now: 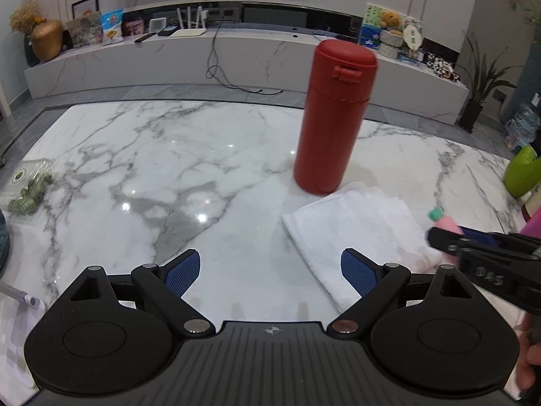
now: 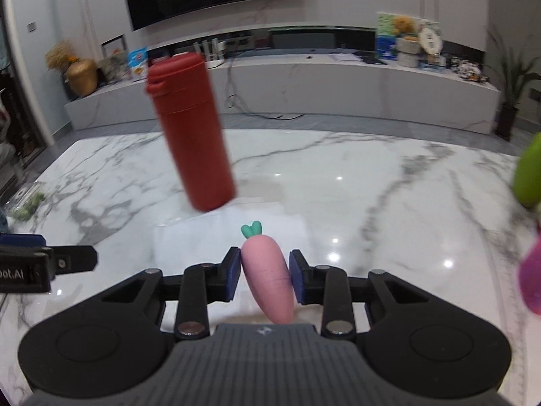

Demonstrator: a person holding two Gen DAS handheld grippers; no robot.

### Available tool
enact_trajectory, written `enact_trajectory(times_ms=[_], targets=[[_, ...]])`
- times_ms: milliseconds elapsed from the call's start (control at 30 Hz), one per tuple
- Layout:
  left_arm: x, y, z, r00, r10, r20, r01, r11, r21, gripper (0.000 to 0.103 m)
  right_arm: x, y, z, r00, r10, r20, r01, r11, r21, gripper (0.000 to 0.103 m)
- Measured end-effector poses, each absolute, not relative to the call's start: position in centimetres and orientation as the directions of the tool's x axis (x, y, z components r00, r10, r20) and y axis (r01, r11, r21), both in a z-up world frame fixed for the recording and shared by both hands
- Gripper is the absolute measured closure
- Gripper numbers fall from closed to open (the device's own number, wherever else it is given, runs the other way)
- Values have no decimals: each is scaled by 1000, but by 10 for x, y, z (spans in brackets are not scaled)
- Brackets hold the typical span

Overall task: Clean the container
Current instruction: 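Carry the carrot toy to the glass plate and open the right gripper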

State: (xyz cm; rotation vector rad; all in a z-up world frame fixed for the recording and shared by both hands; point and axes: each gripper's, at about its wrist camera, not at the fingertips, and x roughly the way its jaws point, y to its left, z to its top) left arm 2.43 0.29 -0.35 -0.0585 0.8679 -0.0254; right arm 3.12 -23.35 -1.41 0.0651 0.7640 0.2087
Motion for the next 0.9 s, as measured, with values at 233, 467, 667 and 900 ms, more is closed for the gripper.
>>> enact_trajectory(times_ms=[233,467,667,900], targets=[[26,-1,-6,639,-38,-768,8,999,-42,11,-1,-293,-14,717,74,-693,-20,996,87,68],[24,-5,-5,636,-47,-770,23,999,-41,11,-39,-357,-6,740,-36,-671,126,988,86,68],[21,-6,-5,638,-48,-768,36,999,-32,11,-57,-401,-10,728,-96,-678,239,964,120,68],[22,-5,-7,630,-44,-775,30,999,-33,11,-75,-436,-13,682,-198,-704,362,928,89,68]])
